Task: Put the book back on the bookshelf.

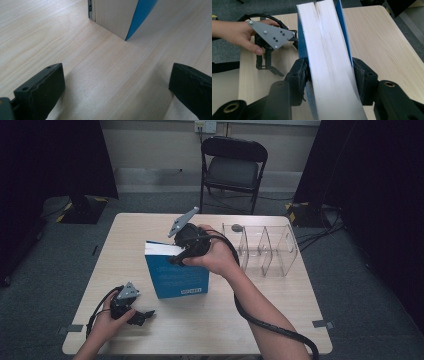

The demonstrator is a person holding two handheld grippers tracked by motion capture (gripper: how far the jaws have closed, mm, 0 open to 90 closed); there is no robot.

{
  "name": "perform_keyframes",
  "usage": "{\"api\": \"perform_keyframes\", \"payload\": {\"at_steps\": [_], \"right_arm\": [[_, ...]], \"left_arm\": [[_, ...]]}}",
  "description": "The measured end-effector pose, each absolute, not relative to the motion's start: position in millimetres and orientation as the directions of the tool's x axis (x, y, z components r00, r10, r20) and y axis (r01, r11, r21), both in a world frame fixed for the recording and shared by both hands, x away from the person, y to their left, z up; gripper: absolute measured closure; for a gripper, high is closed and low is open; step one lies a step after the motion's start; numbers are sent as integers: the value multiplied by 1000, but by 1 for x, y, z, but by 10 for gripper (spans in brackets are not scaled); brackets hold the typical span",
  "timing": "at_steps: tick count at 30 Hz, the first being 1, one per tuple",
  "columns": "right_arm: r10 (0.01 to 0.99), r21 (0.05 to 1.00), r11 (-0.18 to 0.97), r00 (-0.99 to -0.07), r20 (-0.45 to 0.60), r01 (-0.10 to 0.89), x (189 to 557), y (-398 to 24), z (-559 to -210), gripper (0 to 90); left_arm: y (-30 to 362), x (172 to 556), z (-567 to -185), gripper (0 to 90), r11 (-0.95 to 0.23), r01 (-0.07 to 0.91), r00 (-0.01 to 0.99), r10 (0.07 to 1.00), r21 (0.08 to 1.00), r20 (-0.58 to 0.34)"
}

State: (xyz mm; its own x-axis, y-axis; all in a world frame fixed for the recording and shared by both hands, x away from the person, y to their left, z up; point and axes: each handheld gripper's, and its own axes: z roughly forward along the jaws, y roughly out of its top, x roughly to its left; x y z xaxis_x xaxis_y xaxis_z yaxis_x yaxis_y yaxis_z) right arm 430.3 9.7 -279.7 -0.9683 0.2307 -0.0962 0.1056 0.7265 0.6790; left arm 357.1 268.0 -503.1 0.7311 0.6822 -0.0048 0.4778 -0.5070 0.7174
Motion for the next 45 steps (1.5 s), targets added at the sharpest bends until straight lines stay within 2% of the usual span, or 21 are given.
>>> {"api": "perform_keyframes", "payload": {"at_steps": [5,10,21,28,45], "right_arm": [[223,676,730,-970,-97,100,431,10,-279,537],[261,670,722,-965,-32,173,428,9,-277,605],[316,653,719,-949,1,240,418,11,-276,615],[366,641,688,-925,99,341,416,1,-274,613],[344,669,691,-939,27,272,414,-6,-277,565]], "left_arm": [[268,357,-502,0,-513,481,732,681,711,-5],[268,357,-502,0,-514,480,733,680,711,-3],[268,357,-502,0,-513,481,732,681,711,-4],[268,357,-502,0,-514,480,733,680,711,-3],[268,357,-503,0,-507,478,731,682,717,-4]]}}
